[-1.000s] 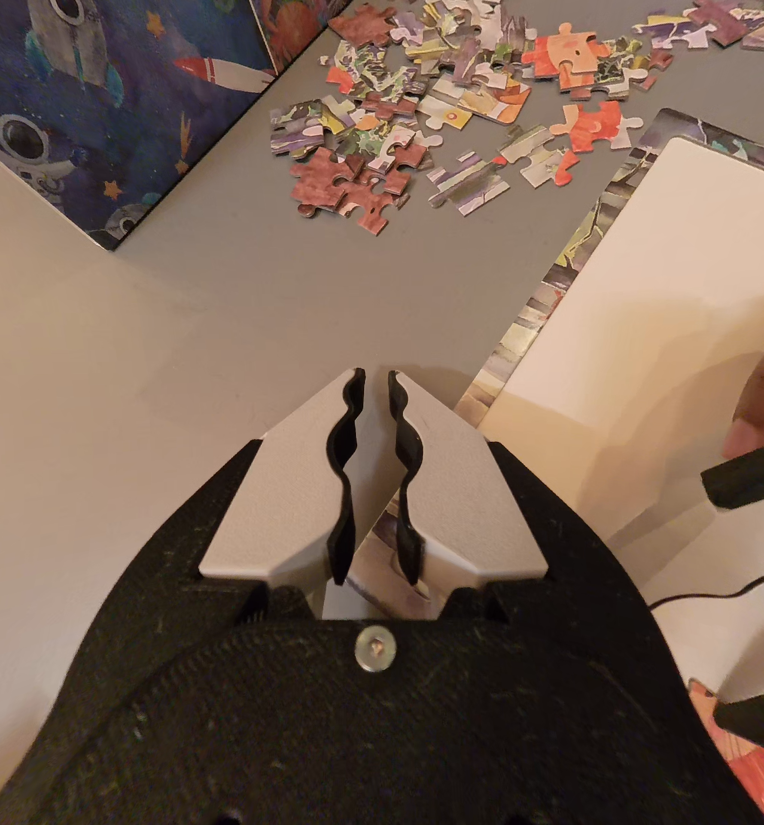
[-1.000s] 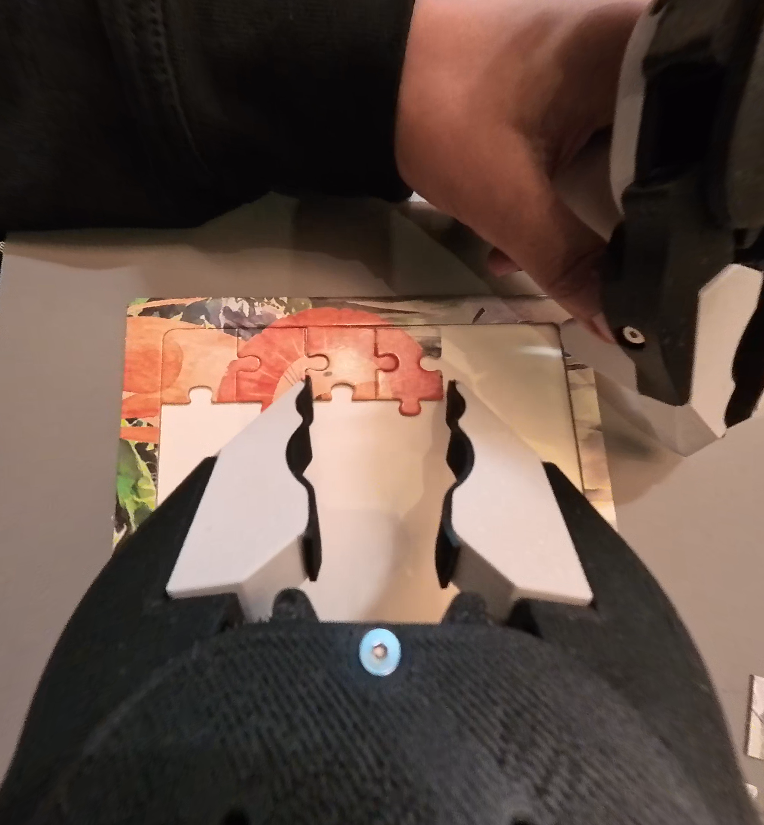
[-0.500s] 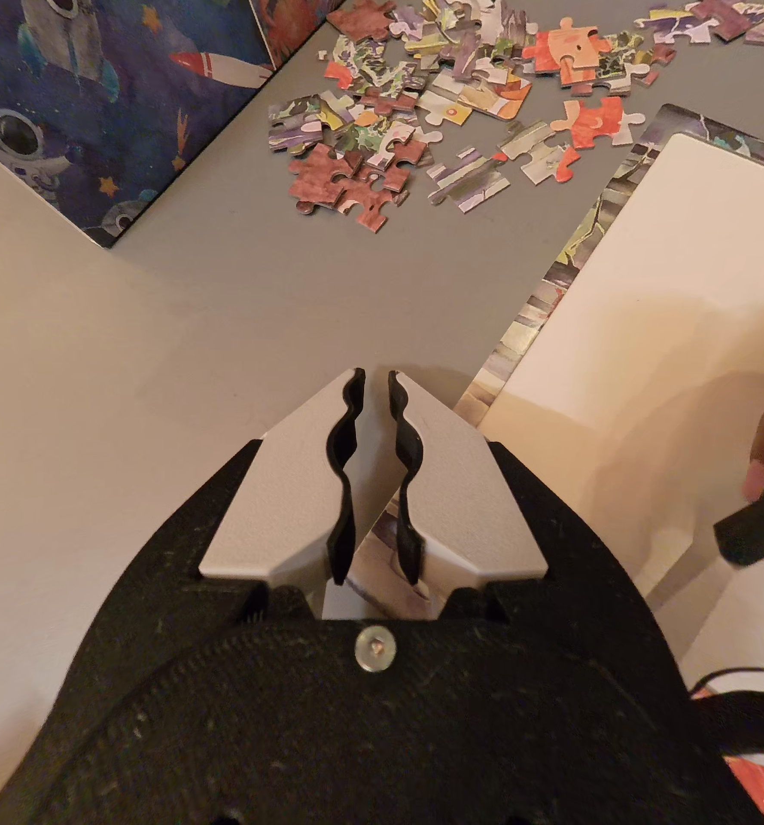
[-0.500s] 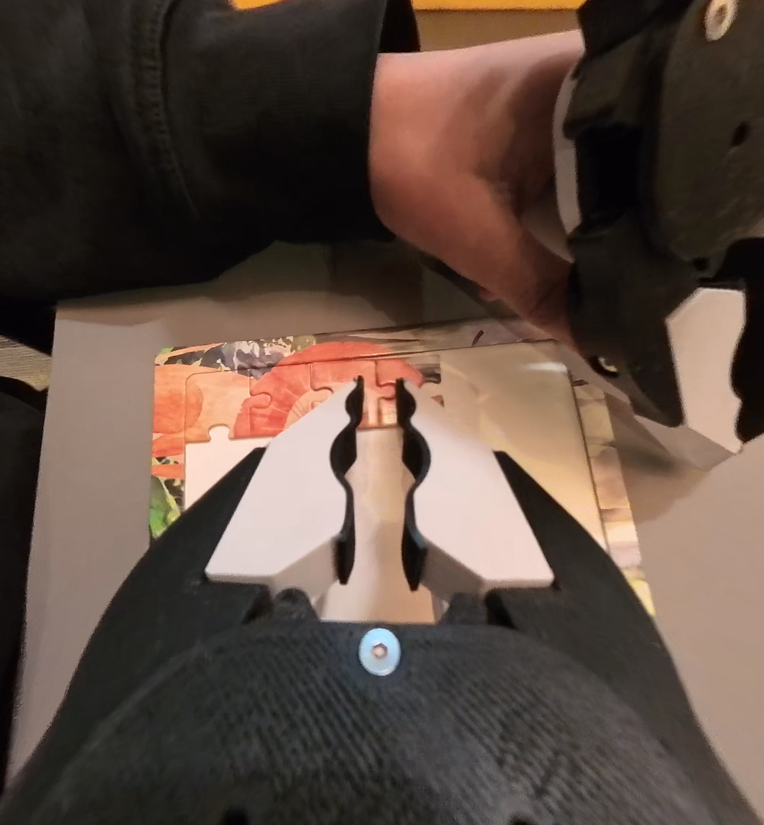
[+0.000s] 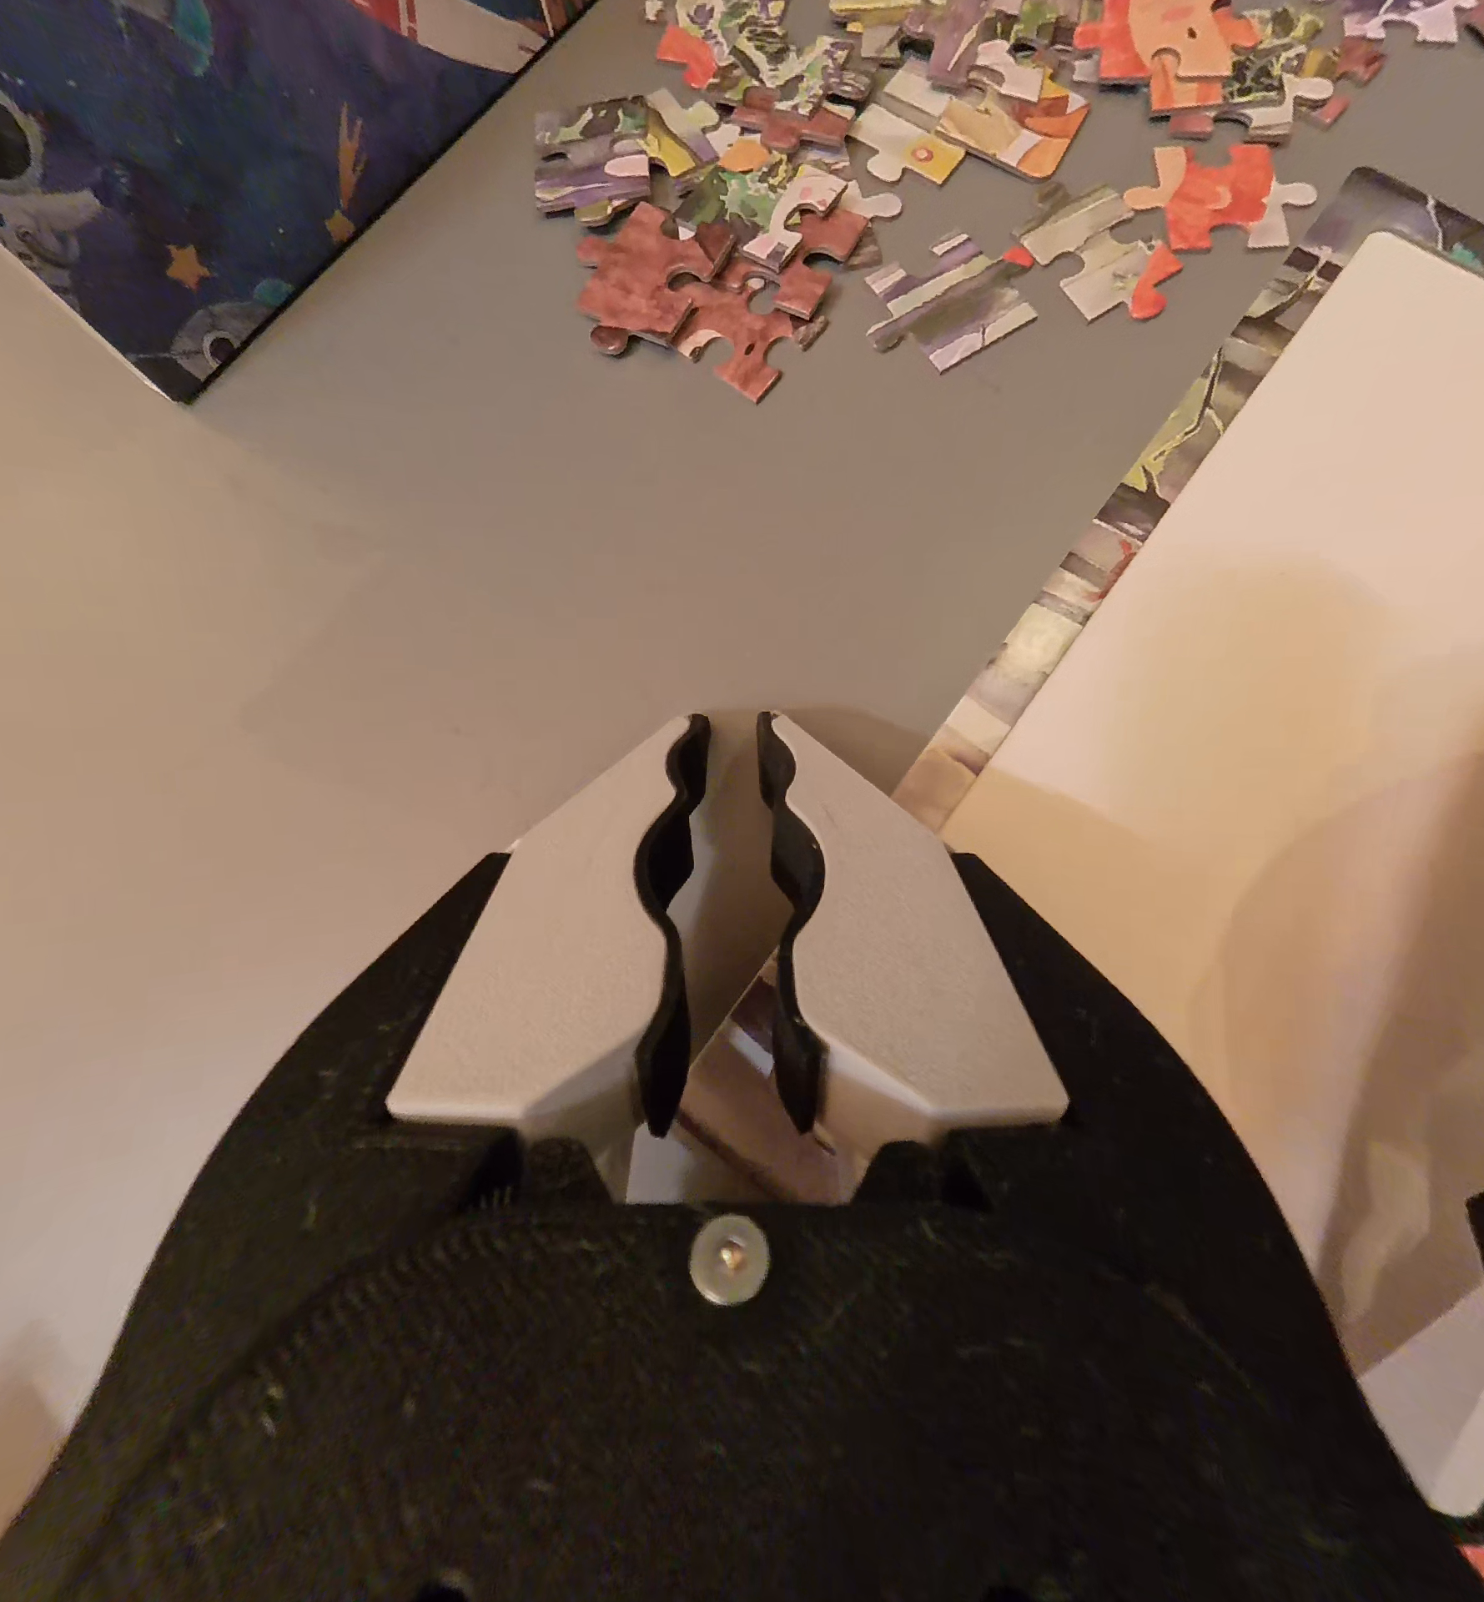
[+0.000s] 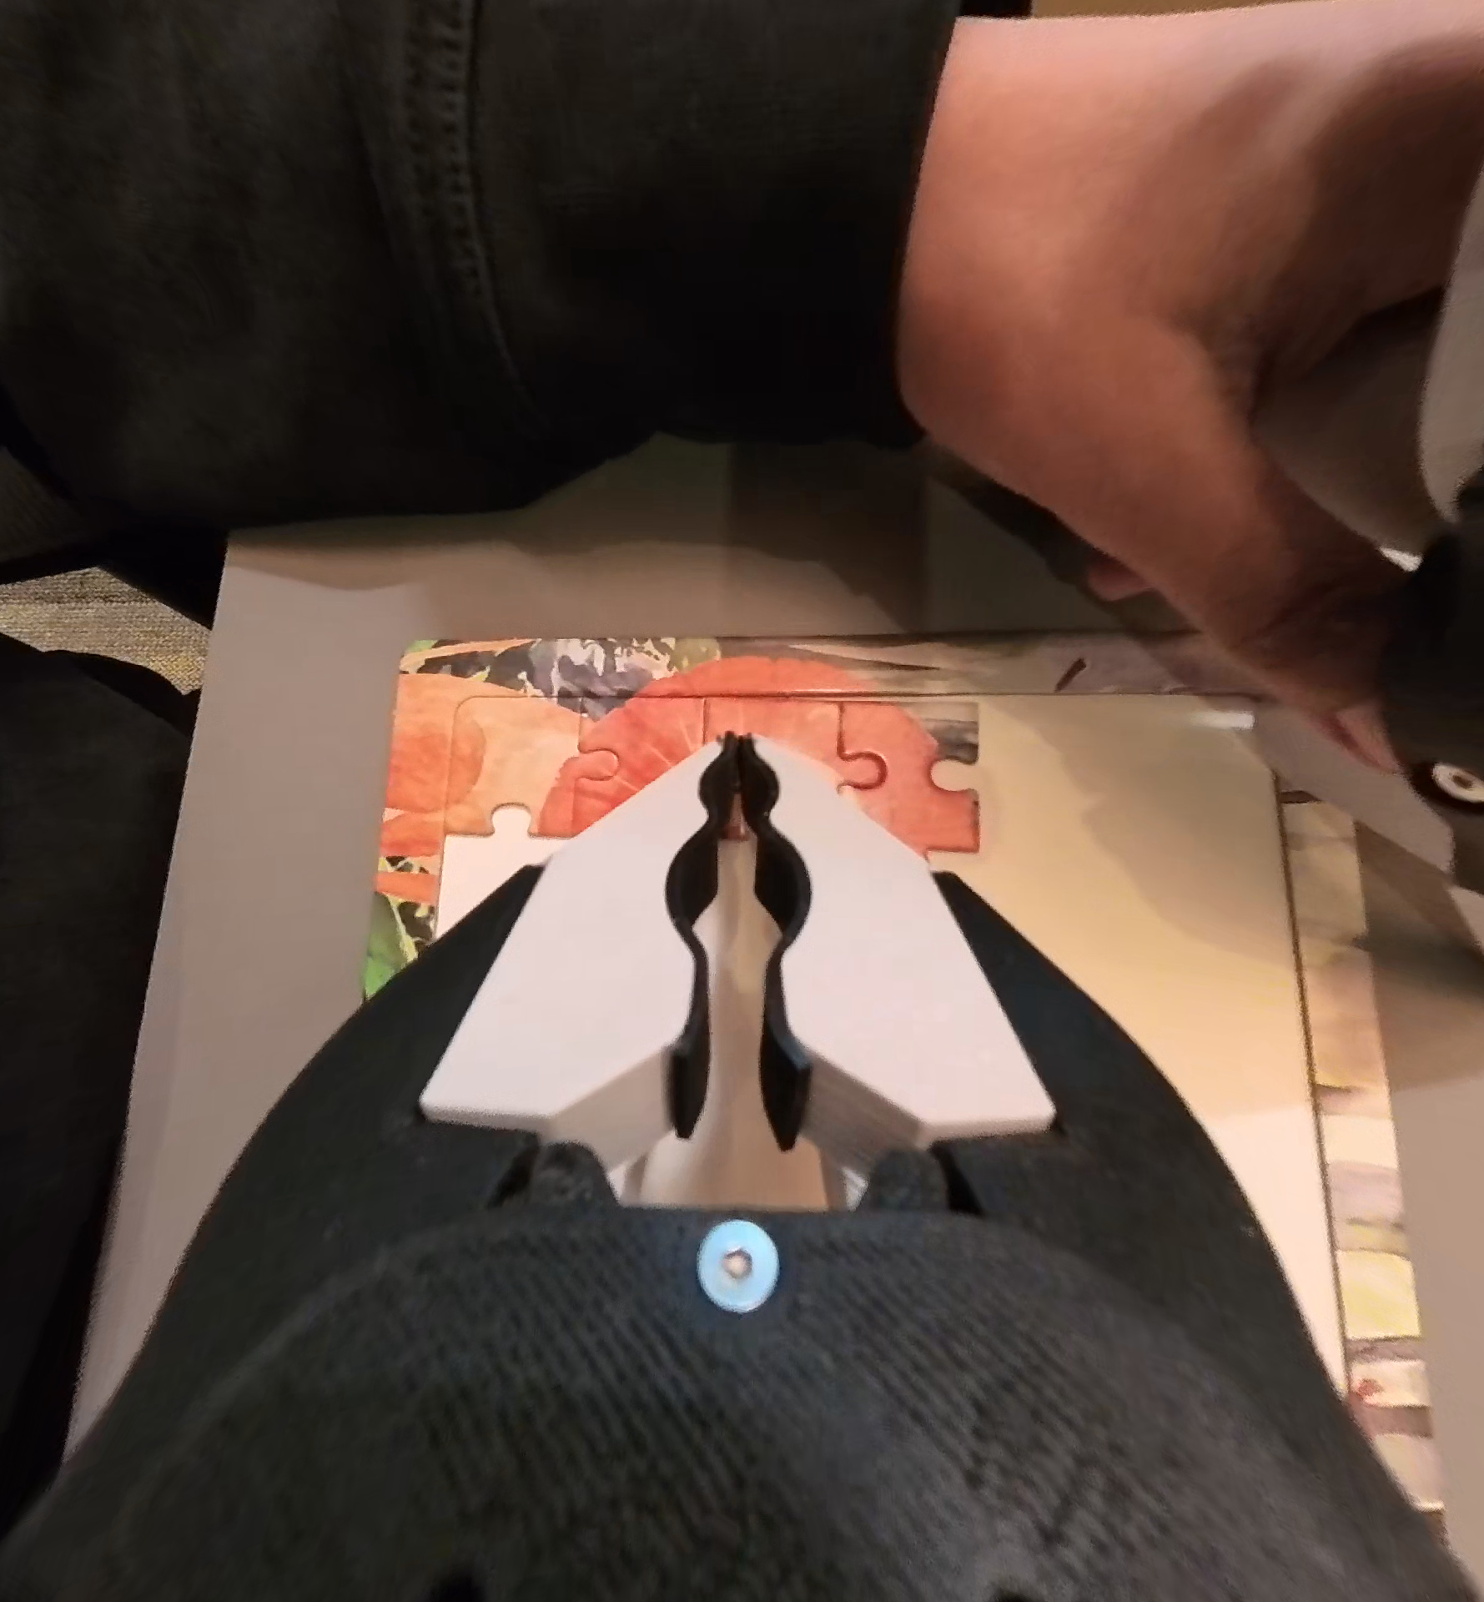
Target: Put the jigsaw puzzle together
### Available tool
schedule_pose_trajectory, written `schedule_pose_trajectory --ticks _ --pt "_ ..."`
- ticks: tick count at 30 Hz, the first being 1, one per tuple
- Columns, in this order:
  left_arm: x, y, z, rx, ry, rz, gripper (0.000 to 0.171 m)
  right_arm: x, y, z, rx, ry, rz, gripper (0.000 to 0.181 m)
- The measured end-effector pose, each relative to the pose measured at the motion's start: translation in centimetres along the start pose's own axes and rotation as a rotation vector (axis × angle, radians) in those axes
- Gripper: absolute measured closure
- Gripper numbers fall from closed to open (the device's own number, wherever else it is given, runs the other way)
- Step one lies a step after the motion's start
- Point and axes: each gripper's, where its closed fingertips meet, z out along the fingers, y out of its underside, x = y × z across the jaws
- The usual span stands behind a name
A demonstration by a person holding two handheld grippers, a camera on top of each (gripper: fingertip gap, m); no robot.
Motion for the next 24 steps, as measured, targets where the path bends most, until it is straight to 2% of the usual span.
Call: schedule_pose_trajectory --ticks 6,11,15,24 --pt "0.0 0.0 0.0 0.0 -0.01 0.009 0.16 -0.4 0.1 0.1 -0.007 -0.035 0.013 0.181" --pt "0.0 0.0 0.0 0.0 -0.01 0.009 0.16 0.5 -0.6 -0.6 0.042 0.004 0.03 0.181" --pt "0.0 0.0 0.0 0.0 -0.01 0.01 0.16 0.8 0.4 -0.5 0.005 -0.003 0.054 0.181" --pt "0.0 0.0 0.0 0.0 -0.011 0.01 0.16 0.5 0.5 -0.5 -0.001 0.002 0.036 0.181"
